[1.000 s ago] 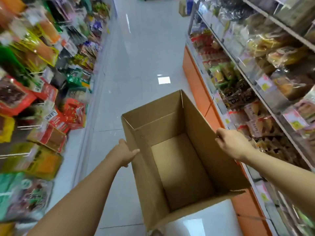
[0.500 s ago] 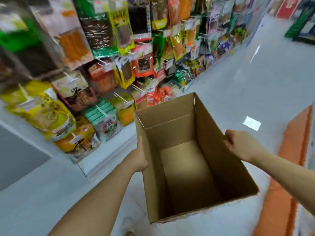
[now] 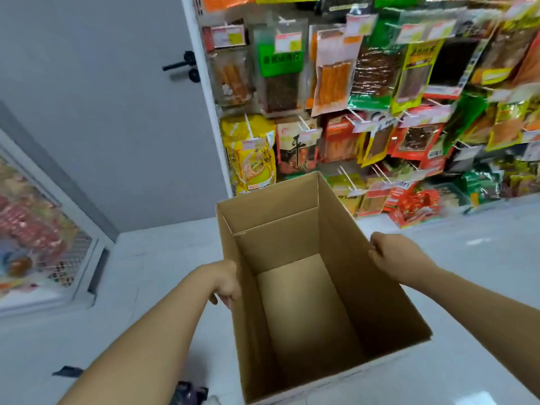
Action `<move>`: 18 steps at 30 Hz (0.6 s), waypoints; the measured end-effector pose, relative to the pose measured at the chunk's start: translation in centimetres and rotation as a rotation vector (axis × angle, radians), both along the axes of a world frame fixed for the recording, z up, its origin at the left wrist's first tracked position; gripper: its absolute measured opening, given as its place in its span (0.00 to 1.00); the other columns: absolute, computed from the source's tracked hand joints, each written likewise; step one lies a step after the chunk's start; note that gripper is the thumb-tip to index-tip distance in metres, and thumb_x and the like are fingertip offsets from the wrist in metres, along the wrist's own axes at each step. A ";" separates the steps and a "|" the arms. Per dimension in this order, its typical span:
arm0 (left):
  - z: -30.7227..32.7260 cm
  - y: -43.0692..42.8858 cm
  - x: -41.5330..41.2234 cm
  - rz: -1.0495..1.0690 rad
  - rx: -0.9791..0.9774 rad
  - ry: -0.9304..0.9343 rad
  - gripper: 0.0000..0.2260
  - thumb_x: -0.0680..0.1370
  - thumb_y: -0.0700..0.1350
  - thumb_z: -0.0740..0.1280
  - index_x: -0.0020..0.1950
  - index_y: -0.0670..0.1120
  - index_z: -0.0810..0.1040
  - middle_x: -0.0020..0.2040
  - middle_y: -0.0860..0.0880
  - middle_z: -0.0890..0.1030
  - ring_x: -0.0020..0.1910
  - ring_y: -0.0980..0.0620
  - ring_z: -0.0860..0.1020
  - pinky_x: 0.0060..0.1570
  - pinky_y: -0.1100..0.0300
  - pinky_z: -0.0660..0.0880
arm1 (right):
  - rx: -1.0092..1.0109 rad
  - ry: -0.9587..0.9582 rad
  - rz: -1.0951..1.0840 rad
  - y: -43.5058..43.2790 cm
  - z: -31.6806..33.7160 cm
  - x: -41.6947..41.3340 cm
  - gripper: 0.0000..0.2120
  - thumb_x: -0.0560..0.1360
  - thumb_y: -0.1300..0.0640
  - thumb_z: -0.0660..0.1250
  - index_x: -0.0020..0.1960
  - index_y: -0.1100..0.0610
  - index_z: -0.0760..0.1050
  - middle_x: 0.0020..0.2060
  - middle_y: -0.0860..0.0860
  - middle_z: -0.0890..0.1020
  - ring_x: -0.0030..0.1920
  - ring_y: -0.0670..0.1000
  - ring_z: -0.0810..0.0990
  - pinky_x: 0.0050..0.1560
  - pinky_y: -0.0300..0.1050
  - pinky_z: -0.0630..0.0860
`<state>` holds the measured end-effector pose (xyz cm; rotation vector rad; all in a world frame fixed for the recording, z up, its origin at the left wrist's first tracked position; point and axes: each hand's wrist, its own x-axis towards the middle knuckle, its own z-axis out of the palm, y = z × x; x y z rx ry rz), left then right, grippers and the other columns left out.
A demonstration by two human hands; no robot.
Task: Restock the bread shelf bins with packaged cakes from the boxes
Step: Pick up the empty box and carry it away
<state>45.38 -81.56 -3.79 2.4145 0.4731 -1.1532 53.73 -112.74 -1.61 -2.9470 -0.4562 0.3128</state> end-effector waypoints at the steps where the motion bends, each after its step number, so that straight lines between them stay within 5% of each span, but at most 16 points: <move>1: -0.1 1.6 -0.4 0.029 -0.005 0.034 0.11 0.76 0.36 0.61 0.59 0.39 0.72 0.50 0.44 0.83 0.36 0.59 0.82 0.50 0.57 0.79 | -0.007 0.006 0.037 1.8 0.0 0.4 0.05 0.79 0.56 0.58 0.45 0.56 0.68 0.43 0.56 0.79 0.45 0.57 0.77 0.39 0.45 0.67; 4: 0.2 6.6 -1.6 0.090 -0.032 0.128 0.17 0.77 0.36 0.62 0.66 0.36 0.69 0.54 0.43 0.82 0.35 0.60 0.82 0.49 0.58 0.79 | -0.034 0.026 0.146 7.5 0.1 1.4 0.05 0.79 0.56 0.57 0.45 0.55 0.68 0.41 0.54 0.77 0.42 0.55 0.75 0.39 0.44 0.67; 8: 0.7 14.0 -3.8 0.199 -0.094 0.197 0.11 0.77 0.37 0.66 0.58 0.36 0.75 0.54 0.41 0.83 0.40 0.58 0.83 0.49 0.60 0.80 | -0.069 0.032 0.267 16.0 0.4 2.7 0.07 0.79 0.56 0.57 0.50 0.57 0.72 0.45 0.55 0.79 0.45 0.55 0.77 0.43 0.46 0.72; 14: 0.3 26.1 -6.1 0.396 -0.093 0.077 0.18 0.79 0.35 0.64 0.69 0.38 0.68 0.51 0.45 0.81 0.41 0.56 0.82 0.45 0.59 0.80 | -0.040 0.016 0.342 30.1 -0.8 3.7 0.08 0.79 0.56 0.57 0.53 0.57 0.73 0.50 0.57 0.80 0.51 0.58 0.79 0.42 0.45 0.70; 18: -1.9 33.6 -5.4 0.359 0.127 -0.087 0.13 0.78 0.35 0.63 0.62 0.40 0.75 0.54 0.43 0.80 0.49 0.47 0.81 0.42 0.58 0.80 | -0.055 0.058 0.327 37.6 -1.8 4.9 0.07 0.78 0.55 0.58 0.49 0.58 0.72 0.48 0.57 0.80 0.50 0.58 0.79 0.40 0.43 0.67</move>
